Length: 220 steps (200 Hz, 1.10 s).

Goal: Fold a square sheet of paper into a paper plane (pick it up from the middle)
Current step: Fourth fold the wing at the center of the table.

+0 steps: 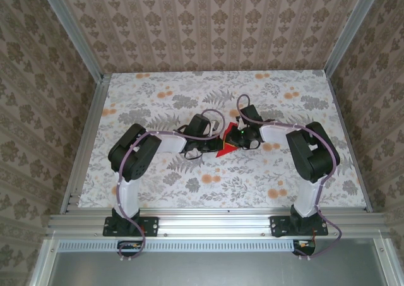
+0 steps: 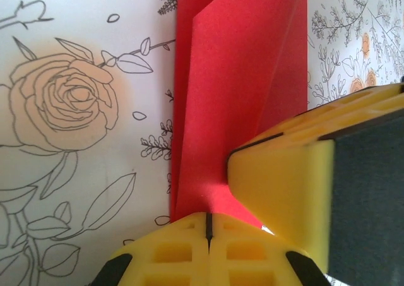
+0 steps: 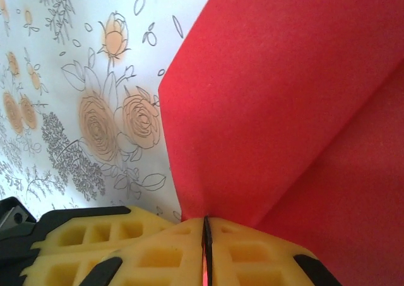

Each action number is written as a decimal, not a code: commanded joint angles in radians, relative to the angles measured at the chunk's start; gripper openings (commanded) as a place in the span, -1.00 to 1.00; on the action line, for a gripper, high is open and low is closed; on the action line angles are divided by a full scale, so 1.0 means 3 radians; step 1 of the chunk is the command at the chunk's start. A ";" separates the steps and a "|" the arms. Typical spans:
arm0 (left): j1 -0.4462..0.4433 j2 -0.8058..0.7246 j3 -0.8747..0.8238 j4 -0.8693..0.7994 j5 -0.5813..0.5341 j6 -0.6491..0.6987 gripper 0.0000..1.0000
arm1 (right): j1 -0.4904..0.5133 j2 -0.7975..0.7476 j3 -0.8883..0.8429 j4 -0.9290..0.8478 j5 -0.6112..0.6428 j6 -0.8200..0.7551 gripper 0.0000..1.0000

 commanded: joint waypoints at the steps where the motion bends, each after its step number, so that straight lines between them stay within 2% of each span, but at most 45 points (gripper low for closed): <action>1: -0.0018 0.0215 -0.0034 -0.0435 -0.0130 0.0112 -1.00 | 0.0001 0.0065 0.0002 0.0040 -0.0007 -0.0035 -0.78; 112: -0.0018 0.0173 -0.0080 -0.0548 -0.0136 0.0172 -1.00 | -0.0355 0.0298 -0.0049 0.0386 -0.0022 -0.0022 -0.76; 220: -0.0034 0.0181 -0.0055 -0.0645 -0.0119 0.0264 -1.00 | -0.0533 0.0433 0.0348 0.0213 0.0056 -0.0127 -0.69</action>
